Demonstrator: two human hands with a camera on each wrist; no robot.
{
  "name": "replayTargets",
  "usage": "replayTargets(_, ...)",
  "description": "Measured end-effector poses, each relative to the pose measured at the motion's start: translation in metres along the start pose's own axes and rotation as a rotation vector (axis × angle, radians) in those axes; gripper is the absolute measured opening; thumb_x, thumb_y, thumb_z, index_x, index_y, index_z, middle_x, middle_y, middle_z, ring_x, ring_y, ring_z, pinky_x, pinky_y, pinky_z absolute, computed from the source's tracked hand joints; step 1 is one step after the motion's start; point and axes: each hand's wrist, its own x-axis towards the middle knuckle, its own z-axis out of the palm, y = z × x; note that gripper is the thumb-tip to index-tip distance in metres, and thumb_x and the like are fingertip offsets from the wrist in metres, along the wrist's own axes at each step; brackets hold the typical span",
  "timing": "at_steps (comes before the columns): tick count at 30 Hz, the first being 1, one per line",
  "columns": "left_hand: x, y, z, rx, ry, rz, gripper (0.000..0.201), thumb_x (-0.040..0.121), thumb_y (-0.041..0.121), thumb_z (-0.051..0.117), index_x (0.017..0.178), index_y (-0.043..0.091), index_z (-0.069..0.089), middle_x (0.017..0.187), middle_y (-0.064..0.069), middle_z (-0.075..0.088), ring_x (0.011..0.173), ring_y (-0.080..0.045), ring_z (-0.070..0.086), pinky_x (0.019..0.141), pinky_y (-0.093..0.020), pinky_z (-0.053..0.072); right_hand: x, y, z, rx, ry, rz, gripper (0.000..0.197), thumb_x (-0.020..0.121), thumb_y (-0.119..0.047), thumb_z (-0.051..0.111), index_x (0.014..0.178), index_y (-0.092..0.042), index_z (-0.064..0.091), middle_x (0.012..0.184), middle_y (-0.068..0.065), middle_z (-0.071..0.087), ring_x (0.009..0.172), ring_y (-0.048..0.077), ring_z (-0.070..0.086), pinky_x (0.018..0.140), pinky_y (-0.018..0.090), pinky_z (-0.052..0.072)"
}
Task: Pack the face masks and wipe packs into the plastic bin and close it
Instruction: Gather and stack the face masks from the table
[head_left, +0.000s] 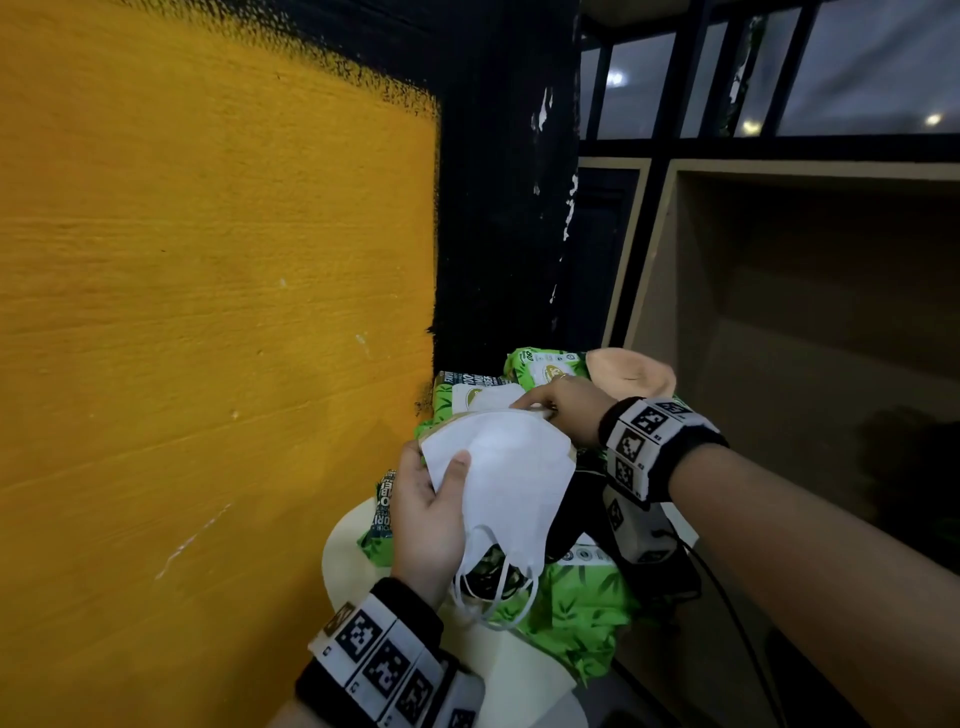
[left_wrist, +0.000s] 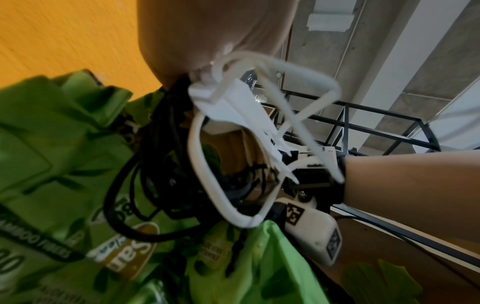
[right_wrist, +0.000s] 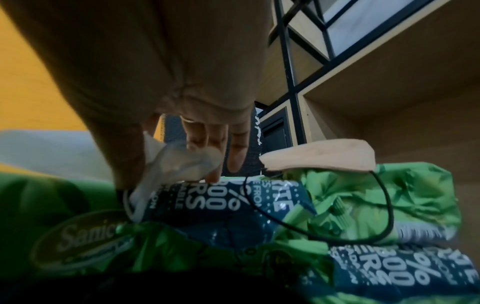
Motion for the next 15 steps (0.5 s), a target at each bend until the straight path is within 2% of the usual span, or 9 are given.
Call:
replayTargets(2, -0.002, 0.001, 0.0, 0.008, 0.001, -0.001, 0.021, 0.096, 0.006, 0.049, 0.113, 0.019, 0.048, 0.081, 0.007, 0.074, 0.073, -0.005, 0.071, 0.063, -0.023, 0.058, -0.004, -0.003, -0.002, 0.051, 0.055, 0.009, 0.031, 0.088, -0.012, 0.053, 0.115, -0.018, 0.068, 0.115, 0.008, 0.068, 0.107, 0.022, 0.059, 0.074, 0.017, 0.04)
replayTargets(4, -0.003, 0.001, 0.0, 0.007, 0.03, 0.017, 0.037, 0.096, 0.009, 0.05, 0.128, 0.027, 0.041, 0.082, -0.003, 0.074, 0.076, -0.01, 0.072, 0.067, -0.028, 0.059, -0.01, -0.006, -0.006, 0.088, 0.09, 0.03, 0.029, 0.09, -0.012, 0.052, 0.113, -0.014, 0.069, 0.115, 0.01, 0.069, 0.102, 0.021, 0.061, 0.071, 0.017, 0.04)
replayTargets(6, -0.004, 0.001, 0.0, 0.043, 0.047, 0.063, 0.051, 0.095, 0.02, 0.054, 0.133, 0.049, 0.035, 0.124, -0.022, 0.059, 0.116, -0.032, 0.06, 0.094, -0.047, 0.052, -0.018, -0.009, -0.012, 0.138, 0.141, 0.069, 0.028, 0.092, -0.016, 0.05, 0.113, -0.006, 0.067, 0.112, 0.018, 0.068, 0.091, 0.024, 0.06, 0.07, 0.022, 0.039)
replayTargets(7, -0.004, 0.001, 0.0, 0.081, 0.041, 0.085, 0.053, 0.094, 0.023, 0.054, 0.128, 0.06, 0.035, 0.143, -0.015, 0.045, 0.13, -0.036, 0.047, 0.105, -0.052, 0.043, -0.023, -0.009, -0.017, 0.158, 0.171, 0.09, 0.029, 0.094, -0.019, 0.048, 0.113, -0.005, 0.065, 0.11, 0.02, 0.067, 0.089, 0.027, 0.06, 0.067, 0.021, 0.039)
replayTargets(8, -0.004, 0.002, 0.002, 0.099, 0.036, 0.109, 0.052, 0.094, 0.022, 0.054, 0.121, 0.064, 0.037, 0.149, 0.0, 0.039, 0.136, -0.032, 0.041, 0.109, -0.052, 0.038, -0.028, -0.009, -0.022, 0.161, 0.212, 0.107, 0.03, 0.095, -0.021, 0.046, 0.114, -0.007, 0.064, 0.106, 0.017, 0.067, 0.092, 0.03, 0.06, 0.061, 0.017, 0.039)
replayTargets(10, -0.004, 0.004, 0.006, 0.122, 0.046, 0.145, 0.042, 0.097, 0.016, 0.05, 0.11, 0.055, 0.049, 0.137, 0.017, 0.048, 0.133, -0.018, 0.043, 0.111, -0.041, 0.037, -0.039, -0.01, -0.032, 0.132, 0.3, 0.141, 0.032, 0.098, -0.026, 0.04, 0.11, -0.01, 0.065, 0.091, 0.009, 0.063, 0.087, 0.028, 0.06, 0.048, 0.01, 0.034)
replayTargets(12, -0.005, 0.007, 0.011, 0.165, 0.056, 0.137, 0.031, 0.098, 0.01, 0.046, 0.093, 0.038, 0.058, 0.114, 0.025, 0.056, 0.121, -0.008, 0.051, 0.107, -0.032, 0.037, -0.047, -0.009, -0.04, 0.147, 0.366, 0.121, 0.034, 0.098, -0.025, 0.037, 0.107, -0.009, 0.065, 0.082, 0.008, 0.059, 0.066, 0.019, 0.053, 0.048, 0.016, 0.033)
replayTargets(14, -0.004, 0.009, 0.014, 0.19, 0.071, 0.102, 0.033, 0.099, 0.008, 0.043, 0.082, 0.029, 0.063, 0.104, 0.015, 0.063, 0.116, -0.009, 0.056, 0.099, -0.025, 0.04, -0.053, -0.009, -0.043, 0.182, 0.409, 0.056, 0.031, 0.096, -0.02, 0.039, 0.107, -0.014, 0.067, 0.083, 0.01, 0.06, 0.058, 0.013, 0.047, 0.053, 0.019, 0.04)
replayTargets(15, -0.002, 0.009, 0.016, 0.197, 0.08, 0.089, 0.033, 0.099, 0.009, 0.042, 0.083, 0.027, 0.065, 0.105, 0.011, 0.064, 0.116, -0.013, 0.057, 0.095, -0.023, 0.043, -0.057, -0.009, -0.044, 0.165, 0.424, 0.03, 0.031, 0.094, -0.018, 0.041, 0.11, -0.022, 0.068, 0.088, 0.009, 0.06, 0.063, 0.013, 0.05, 0.061, 0.021, 0.044)
